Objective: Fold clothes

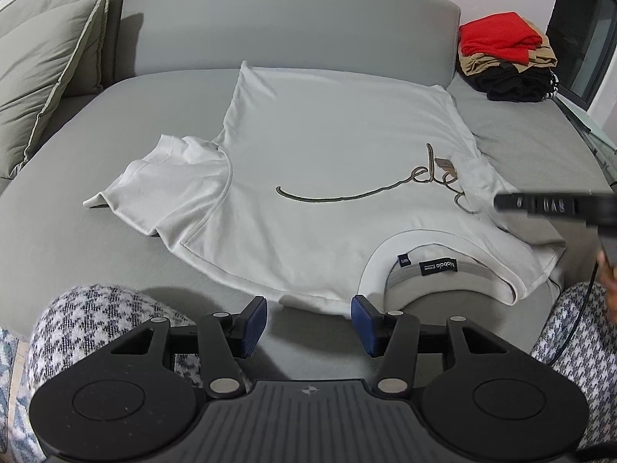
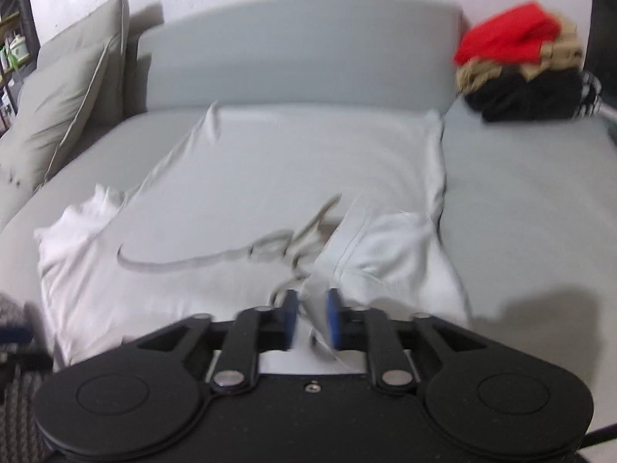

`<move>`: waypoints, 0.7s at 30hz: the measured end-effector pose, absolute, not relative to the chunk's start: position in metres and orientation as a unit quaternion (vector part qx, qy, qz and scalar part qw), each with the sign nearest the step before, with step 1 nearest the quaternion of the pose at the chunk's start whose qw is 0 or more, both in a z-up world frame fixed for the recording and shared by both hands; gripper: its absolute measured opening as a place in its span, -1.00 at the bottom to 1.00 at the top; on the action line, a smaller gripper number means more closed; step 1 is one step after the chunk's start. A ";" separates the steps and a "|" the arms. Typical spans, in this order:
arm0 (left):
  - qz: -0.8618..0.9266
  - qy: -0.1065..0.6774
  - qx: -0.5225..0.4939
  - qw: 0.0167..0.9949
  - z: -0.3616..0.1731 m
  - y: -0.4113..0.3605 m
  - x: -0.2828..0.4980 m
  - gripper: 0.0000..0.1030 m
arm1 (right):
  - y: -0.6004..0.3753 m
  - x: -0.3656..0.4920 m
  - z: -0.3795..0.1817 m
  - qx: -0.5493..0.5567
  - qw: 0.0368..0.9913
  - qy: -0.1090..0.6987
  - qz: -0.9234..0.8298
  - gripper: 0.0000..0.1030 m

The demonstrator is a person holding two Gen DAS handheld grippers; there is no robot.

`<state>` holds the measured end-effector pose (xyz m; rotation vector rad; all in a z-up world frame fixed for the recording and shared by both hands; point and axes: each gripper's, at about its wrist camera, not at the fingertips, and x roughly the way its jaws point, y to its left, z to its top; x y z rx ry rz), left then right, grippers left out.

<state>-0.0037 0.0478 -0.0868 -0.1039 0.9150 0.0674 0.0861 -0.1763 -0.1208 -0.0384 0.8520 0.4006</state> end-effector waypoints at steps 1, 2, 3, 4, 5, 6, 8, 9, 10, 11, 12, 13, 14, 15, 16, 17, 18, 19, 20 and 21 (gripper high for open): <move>0.033 0.442 -0.049 0.895 -0.087 0.048 -0.003 -0.04 | -0.185 0.084 -0.119 0.001 0.892 0.410 0.192 -0.48; 0.034 0.444 -0.048 0.894 -0.088 0.047 -0.002 -0.04 | -0.194 0.083 -0.116 0.024 0.893 0.409 0.188 -0.45; 0.034 0.445 -0.048 0.894 -0.088 0.047 -0.001 -0.04 | -0.206 0.083 -0.112 0.053 0.896 0.405 0.173 -0.45; 0.033 0.446 -0.049 0.893 -0.089 0.046 0.000 -0.04 | -0.220 0.086 -0.108 0.083 0.902 0.397 0.150 -0.46; 0.032 0.447 -0.051 0.893 -0.089 0.046 0.001 -0.04 | -0.232 0.089 -0.105 0.107 0.906 0.391 0.124 -0.47; 0.032 0.447 -0.050 0.893 -0.089 0.044 0.002 -0.04 | -0.244 0.093 -0.104 0.123 0.908 0.390 0.094 -0.51; 0.033 0.448 -0.047 0.892 -0.089 0.041 0.003 -0.04 | -0.263 0.103 -0.103 0.151 0.907 0.390 0.045 -0.64; 0.033 0.448 -0.044 0.892 -0.089 0.040 0.003 -0.04 | -0.266 0.111 -0.106 0.158 0.903 0.398 0.042 -0.64; 0.034 0.449 -0.042 0.892 -0.089 0.039 0.003 -0.04 | -0.266 0.117 -0.111 0.155 0.898 0.409 0.041 -0.64; 0.034 0.450 -0.039 0.891 -0.089 0.038 0.004 -0.04 | -0.259 0.120 -0.118 0.136 0.895 0.423 0.042 -0.64; 0.035 0.450 -0.037 0.892 -0.089 0.036 0.003 -0.04 | -0.253 0.124 -0.125 0.116 0.891 0.438 0.043 -0.63; 0.036 0.449 -0.034 0.892 -0.088 0.036 0.002 -0.04 | -0.247 0.128 -0.132 0.097 0.886 0.452 0.044 -0.63; 0.038 0.449 -0.033 0.892 -0.088 0.036 0.002 -0.04 | -0.241 0.132 -0.139 0.077 0.880 0.466 0.045 -0.63; 0.039 0.448 -0.032 0.893 -0.087 0.037 0.001 -0.04 | -0.235 0.134 -0.146 0.051 0.876 0.478 0.039 -0.63; 0.040 0.447 -0.032 0.893 -0.087 0.038 0.000 -0.03 | -0.232 0.132 -0.153 0.016 0.873 0.487 0.023 -0.69; 0.041 0.447 -0.034 0.893 -0.088 0.040 0.000 -0.03 | -0.231 0.128 -0.158 -0.010 0.871 0.492 0.011 -0.95; 0.042 0.447 -0.036 0.893 -0.089 0.042 0.000 -0.03 | -0.234 0.120 -0.158 -0.021 0.872 0.490 0.004 -1.00; 0.043 0.448 -0.040 0.892 -0.089 0.044 0.000 -0.03 | -0.237 0.114 -0.158 -0.029 0.872 0.489 0.001 -1.00; 0.043 0.449 -0.044 0.891 -0.090 0.045 0.001 -0.03 | -0.239 0.108 -0.155 -0.031 0.870 0.492 0.002 -1.00; 0.042 0.450 -0.047 0.891 -0.091 0.046 0.002 -0.03 | -0.240 0.104 -0.151 -0.031 0.869 0.494 0.004 -1.00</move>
